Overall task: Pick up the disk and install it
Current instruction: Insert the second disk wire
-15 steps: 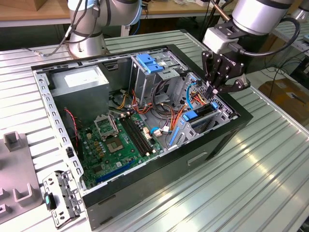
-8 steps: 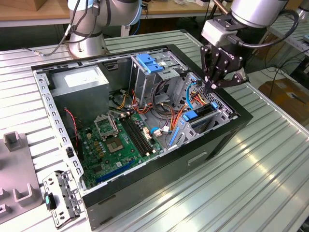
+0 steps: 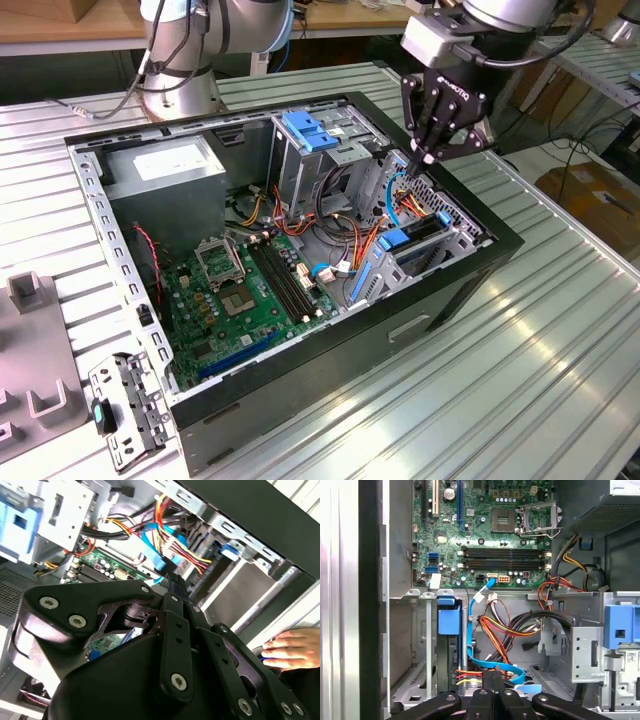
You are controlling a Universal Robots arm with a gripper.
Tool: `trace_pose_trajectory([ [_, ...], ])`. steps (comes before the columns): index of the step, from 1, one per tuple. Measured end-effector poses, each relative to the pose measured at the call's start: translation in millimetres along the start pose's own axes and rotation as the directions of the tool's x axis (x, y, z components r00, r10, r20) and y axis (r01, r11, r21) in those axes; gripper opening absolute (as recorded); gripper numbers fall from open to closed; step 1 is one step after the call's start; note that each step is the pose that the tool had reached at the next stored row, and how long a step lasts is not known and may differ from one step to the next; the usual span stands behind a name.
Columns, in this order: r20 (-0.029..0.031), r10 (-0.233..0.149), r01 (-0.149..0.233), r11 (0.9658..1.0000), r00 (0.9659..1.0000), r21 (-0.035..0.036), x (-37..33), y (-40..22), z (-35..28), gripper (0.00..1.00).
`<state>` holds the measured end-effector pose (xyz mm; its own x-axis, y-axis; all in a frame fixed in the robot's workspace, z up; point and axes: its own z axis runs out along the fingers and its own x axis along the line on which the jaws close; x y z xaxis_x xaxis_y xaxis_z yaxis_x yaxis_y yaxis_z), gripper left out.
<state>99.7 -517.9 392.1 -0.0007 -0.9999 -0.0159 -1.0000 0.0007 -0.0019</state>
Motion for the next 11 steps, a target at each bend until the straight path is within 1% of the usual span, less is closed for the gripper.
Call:
trace_pose_trajectory([
  [4, -0.0058, -0.002, 0.002, 1.0, 1.0, -0.0029, -13.6, -0.9, 0.0, 0.11],
  [5, -0.0079, -0.002, 0.002, 1.0, 1.0, -0.0035, -16.2, -1.2, 0.1, 0.11],
  [6, -0.0128, -0.003, 0.003, 1.0, 0.9999, -0.0039, -17.8, -1.3, 0.2, 0.11],
  [8, -0.0309, -0.003, 0.003, 1.0, 0.9995, -0.0048, -18.9, -1.5, 0.2, 0.11],
  [9, -0.0522, -0.004, 0.004, 1.0, 0.9986, -0.005, -19.6, -1.7, 0.6, 0.11],
  [10, -0.0709, -0.005, 0.005, 1.0, 0.9975, -0.0051, -20.7, -2.3, 1.5, 0.11],
  [11, -0.0876, -0.006, 0.006, 1.0, 0.9961, -0.0052, -22.6, -3.2, 3.3, 0.11],
])
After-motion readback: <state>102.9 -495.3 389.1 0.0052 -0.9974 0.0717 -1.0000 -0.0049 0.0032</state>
